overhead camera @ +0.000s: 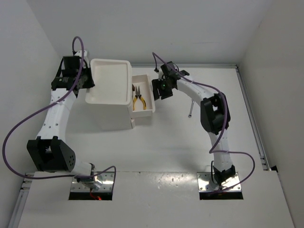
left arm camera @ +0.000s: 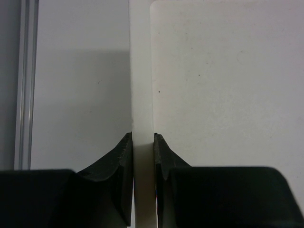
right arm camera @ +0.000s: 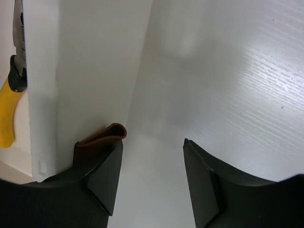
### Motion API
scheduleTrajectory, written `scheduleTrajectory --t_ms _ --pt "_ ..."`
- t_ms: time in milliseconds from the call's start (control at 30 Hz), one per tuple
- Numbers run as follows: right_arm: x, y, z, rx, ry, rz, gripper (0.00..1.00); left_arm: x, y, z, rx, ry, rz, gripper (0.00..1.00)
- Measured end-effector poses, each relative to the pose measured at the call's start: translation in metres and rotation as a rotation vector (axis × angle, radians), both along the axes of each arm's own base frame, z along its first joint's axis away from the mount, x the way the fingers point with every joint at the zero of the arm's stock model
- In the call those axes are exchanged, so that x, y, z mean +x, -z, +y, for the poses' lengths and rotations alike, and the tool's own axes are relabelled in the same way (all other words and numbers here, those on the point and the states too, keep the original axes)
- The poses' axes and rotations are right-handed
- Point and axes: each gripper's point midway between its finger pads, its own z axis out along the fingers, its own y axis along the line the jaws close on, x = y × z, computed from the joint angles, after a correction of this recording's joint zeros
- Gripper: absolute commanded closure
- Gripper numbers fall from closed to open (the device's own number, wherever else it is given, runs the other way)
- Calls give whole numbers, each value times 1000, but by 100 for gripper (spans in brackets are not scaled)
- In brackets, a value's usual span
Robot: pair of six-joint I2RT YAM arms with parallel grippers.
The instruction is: Sort the tools into containers
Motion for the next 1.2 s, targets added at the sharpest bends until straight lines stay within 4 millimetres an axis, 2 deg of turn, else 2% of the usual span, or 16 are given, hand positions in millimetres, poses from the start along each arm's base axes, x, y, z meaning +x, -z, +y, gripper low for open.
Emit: scheduleTrajectory --t_ms 367,500,600,700,767,833,1033,1200 --pt "7 -2 13 -32 -23 -25 44 0 0 4 16 -13 1 100" --pt "1 -3 22 -18 -38 -16 42 1 0 6 26 -21 0 100" --pt "-25 -4 63 53 -116 7 42 1 0 5 24 -18 1 100" --pt "-66 -10 106 123 -220 32 42 1 0 5 22 -18 0 100" --pt "-94 -14 113 134 -245 73 42 1 1 8 33 -22 1 100" --pt "-103 -22 114 156 -255 86 42 1 1 8 36 -21 -1 100" --pt "-92 -38 118 203 -256 51 42 2 1 7 34 -12 -10 100" --pt "-81 -42 115 223 -243 29 42 3 1 6 33 -11 -11 100"
